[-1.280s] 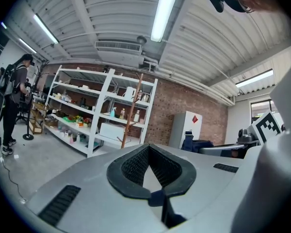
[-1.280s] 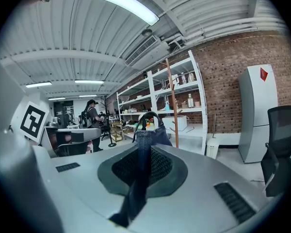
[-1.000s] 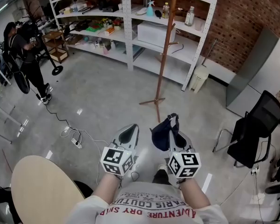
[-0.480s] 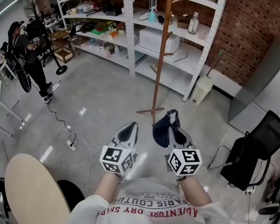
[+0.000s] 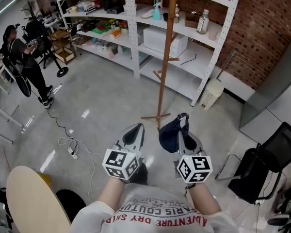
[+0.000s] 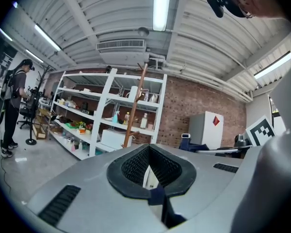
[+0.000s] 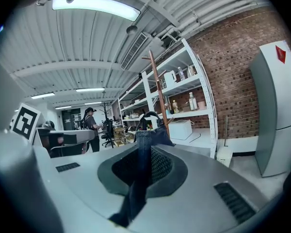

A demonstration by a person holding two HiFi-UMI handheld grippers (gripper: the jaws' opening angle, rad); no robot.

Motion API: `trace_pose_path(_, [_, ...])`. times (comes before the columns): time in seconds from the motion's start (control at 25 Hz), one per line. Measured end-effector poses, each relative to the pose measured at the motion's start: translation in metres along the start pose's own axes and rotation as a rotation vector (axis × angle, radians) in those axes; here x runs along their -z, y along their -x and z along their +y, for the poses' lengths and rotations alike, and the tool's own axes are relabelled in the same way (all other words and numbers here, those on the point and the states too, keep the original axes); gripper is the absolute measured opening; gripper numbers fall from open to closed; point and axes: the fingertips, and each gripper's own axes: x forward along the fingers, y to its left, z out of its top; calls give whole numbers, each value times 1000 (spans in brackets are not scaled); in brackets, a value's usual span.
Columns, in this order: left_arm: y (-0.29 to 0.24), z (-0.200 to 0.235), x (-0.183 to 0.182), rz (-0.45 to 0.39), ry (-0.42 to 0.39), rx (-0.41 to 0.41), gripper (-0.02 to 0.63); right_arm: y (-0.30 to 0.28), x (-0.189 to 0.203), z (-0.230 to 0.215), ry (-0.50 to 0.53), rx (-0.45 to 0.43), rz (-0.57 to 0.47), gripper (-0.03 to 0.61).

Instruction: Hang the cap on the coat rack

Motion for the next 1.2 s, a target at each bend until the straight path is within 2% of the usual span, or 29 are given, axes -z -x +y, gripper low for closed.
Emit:
trace_pose_path(0.2, [-58, 31, -2, 9, -22, 56, 5, -54, -7, -17, 16, 32, 0, 17])
trace_pose_path(0.48, [-148, 95, -45, 8, -65, 141, 5, -148, -53, -39, 22, 119, -35, 17])
trace_pose_path(0.72, [-209, 142, -56, 26, -84, 206, 5, -218, -68, -51, -2, 181, -43, 17])
trace_pose_path(0.92, [-246, 156, -65, 28, -72, 248, 6, -252, -87, -57, 14, 196, -50, 17])
trace_pose_path(1.08, [-266, 156, -75, -2, -97, 232, 5, -265, -103, -67, 48, 188, -52, 17])
trace_pose_path(1.2, [-278, 155, -81, -18, -67, 219, 6, -271, -118, -76, 82, 163, -68, 17])
